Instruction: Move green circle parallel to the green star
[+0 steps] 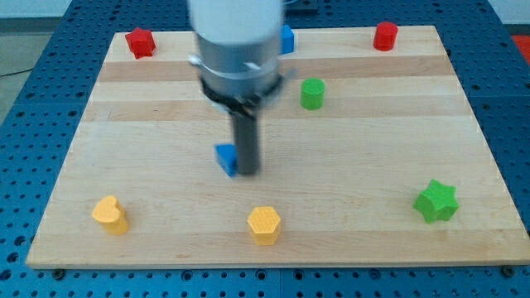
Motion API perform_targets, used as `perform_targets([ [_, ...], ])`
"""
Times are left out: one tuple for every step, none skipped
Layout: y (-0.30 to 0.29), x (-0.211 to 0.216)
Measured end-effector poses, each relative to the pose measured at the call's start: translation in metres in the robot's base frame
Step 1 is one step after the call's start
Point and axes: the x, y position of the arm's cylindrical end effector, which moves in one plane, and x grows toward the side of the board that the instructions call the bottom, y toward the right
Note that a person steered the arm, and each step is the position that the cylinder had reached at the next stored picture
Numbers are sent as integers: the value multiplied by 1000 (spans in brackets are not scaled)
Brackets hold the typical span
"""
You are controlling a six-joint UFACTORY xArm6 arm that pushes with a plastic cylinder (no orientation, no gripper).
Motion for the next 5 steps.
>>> perform_targets([
  [11,-14],
  [64,108],
  [107,149],
  [112,149],
  [117,89],
])
